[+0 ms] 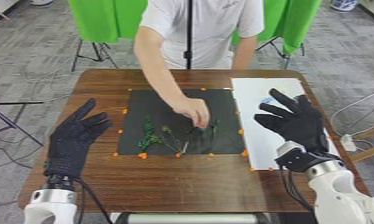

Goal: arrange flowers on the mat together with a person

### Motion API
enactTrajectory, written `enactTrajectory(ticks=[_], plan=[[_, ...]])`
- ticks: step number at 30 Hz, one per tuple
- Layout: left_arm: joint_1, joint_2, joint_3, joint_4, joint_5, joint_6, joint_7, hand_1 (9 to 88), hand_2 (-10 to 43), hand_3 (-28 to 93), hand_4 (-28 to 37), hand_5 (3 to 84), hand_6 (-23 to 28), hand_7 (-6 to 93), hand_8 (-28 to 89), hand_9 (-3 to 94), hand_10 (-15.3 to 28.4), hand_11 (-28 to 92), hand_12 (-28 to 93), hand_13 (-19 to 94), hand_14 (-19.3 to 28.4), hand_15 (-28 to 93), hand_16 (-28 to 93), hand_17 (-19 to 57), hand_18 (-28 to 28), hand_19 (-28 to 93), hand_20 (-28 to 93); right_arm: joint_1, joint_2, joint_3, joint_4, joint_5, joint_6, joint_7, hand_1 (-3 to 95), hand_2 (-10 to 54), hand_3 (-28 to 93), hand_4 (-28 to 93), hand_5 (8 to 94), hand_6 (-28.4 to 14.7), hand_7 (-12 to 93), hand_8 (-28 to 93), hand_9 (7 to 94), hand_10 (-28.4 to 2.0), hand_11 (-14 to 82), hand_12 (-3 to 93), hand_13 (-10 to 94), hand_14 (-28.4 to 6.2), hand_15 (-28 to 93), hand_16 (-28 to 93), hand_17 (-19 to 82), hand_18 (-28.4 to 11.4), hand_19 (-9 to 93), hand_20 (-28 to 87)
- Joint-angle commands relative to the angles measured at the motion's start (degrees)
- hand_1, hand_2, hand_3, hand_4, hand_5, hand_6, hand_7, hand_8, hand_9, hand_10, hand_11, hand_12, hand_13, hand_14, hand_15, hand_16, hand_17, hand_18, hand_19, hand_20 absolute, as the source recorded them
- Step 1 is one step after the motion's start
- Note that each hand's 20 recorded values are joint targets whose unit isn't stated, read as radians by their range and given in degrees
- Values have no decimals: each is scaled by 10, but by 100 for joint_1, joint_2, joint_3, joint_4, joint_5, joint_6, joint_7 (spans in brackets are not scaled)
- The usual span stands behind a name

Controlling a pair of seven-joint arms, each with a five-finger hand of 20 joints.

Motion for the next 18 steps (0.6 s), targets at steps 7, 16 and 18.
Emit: enactTrajectory(ticks=[7,16,18], plan=[[54,-127,-32,-30,35,-47,-106,222,76,758,-249,390,89,69,-67,406,207,246,124,293,271,537,-64,-48,247,561,147,-42,-55,-16,-61,-108,48,98,140,116,712,-271,448,3,125,-125,505,-172,134,143,406,-200,370,133,58,-231,444,184],[63,-103,-7,-39,8,-8,-91,221,75,759,-251,390,90,70,-67,405,206,246,125,292,272,537,-65,-48,247,561,147,-85,-70,36,-120,-405,55,135,147,108,715,-268,446,2,125,-124,507,-171,138,144,407,-199,371,135,58,-231,445,184],[60,-101,-7,-41,-6,-2,-79,220,75,760,-250,390,90,69,-67,405,207,246,125,292,272,537,-65,-48,247,561,147,-79,-43,18,-129,-462,121,139,150,105,716,-267,445,3,125,-124,514,-172,147,146,408,-199,371,135,58,-231,445,184]])
